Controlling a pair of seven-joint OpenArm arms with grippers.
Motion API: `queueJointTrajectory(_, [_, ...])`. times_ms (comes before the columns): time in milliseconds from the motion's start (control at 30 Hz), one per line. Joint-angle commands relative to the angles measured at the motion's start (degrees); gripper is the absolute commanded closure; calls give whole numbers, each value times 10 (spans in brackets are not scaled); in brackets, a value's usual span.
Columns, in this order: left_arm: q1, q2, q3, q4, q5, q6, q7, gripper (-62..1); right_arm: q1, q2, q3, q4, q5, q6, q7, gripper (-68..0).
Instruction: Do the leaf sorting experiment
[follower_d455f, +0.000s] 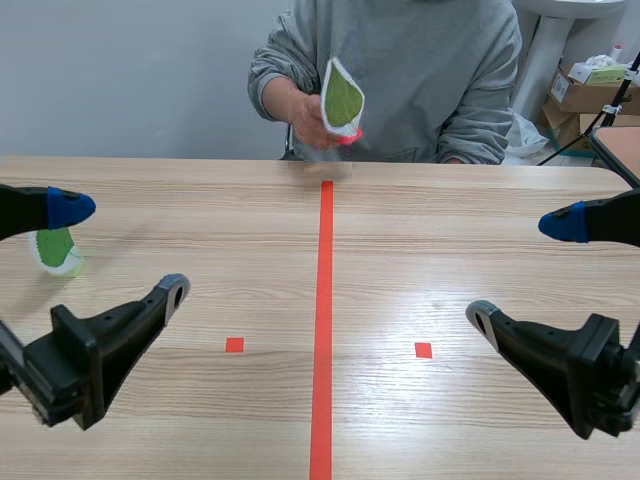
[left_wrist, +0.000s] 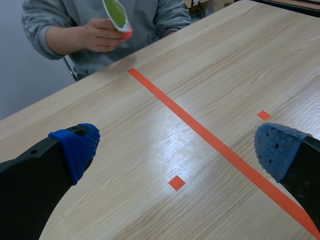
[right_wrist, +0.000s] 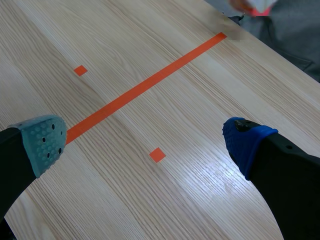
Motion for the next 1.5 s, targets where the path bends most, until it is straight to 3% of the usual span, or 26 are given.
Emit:
queueJointTrajectory(0, [9,-1,-10,9,-4,-10,-8,-623,7,3,5,2,8,4,7,-655])
queueJointTrajectory(300, [45,-1,-69,9,-49,-36,18,-623,7,3,5,2,8,4,7,-655])
queueJointTrajectory(1467, [45,1,-73,7,-49,-39,20,-623,7,3,5,2,8,4,7,-655])
